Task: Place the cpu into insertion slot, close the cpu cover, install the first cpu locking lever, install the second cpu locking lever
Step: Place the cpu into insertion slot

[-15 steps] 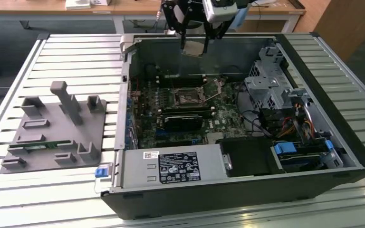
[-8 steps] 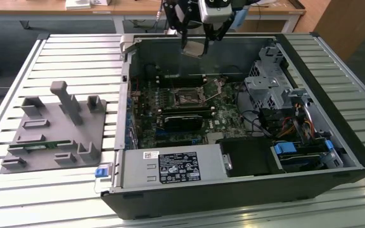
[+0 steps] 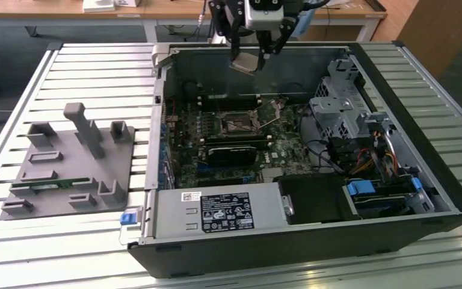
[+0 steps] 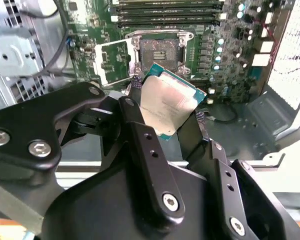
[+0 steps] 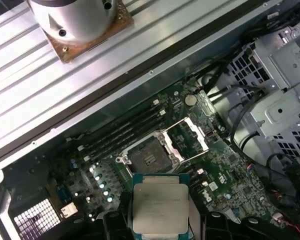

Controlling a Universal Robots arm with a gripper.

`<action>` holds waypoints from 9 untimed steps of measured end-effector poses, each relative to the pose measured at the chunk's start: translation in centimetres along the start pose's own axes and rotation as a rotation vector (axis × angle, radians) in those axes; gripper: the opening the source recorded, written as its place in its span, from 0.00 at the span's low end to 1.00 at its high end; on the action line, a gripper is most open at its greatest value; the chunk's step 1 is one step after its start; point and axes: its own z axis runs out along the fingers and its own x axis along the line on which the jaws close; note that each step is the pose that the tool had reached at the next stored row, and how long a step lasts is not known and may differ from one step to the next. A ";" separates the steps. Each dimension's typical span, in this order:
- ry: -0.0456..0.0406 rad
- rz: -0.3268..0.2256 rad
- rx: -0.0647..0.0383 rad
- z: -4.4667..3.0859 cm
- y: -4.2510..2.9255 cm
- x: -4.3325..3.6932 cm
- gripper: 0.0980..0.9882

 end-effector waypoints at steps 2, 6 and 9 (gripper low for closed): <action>-0.0029 0.032 0.000 0.02 0.00 0.00 0.49; -0.0086 0.097 -0.002 0.06 0.00 0.00 0.49; -0.0128 0.143 -0.003 0.09 -0.01 0.00 0.49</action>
